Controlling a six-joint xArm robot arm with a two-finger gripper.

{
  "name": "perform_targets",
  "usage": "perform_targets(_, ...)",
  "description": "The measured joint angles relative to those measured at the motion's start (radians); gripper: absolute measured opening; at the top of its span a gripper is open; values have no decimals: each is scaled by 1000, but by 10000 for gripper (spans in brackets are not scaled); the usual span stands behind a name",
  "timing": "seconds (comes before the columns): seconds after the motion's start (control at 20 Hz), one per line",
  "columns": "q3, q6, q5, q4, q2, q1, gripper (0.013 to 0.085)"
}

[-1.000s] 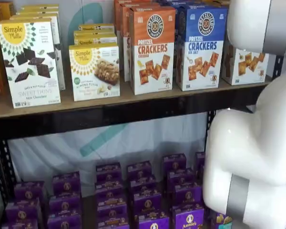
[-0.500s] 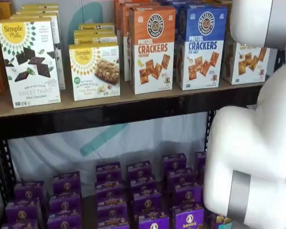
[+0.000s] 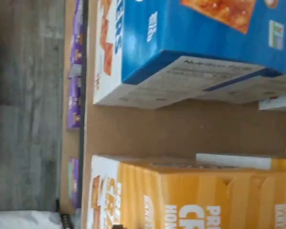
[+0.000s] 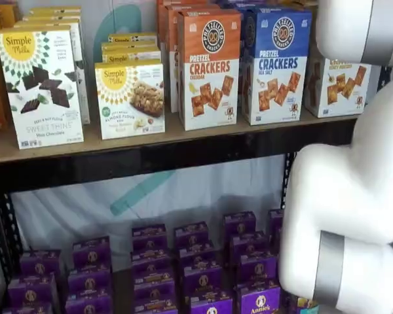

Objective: Retrieve the yellow and white box located on the top shelf, the sixth one from the left

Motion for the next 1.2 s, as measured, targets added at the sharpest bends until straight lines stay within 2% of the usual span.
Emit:
perform_targets(0.3, -138, 23, 150, -90, 87, 34, 850)
perform_targets(0.4, -161, 26, 175, -117, 100, 45, 850)
perform_targets(0.85, -144, 32, 166, -112, 93, 50, 850)
perform_targets(1.0, -146, 33, 166, -107, 94, 49, 730)
perform_targets(1.2, -152, 34, 168, -106, 96, 49, 730)
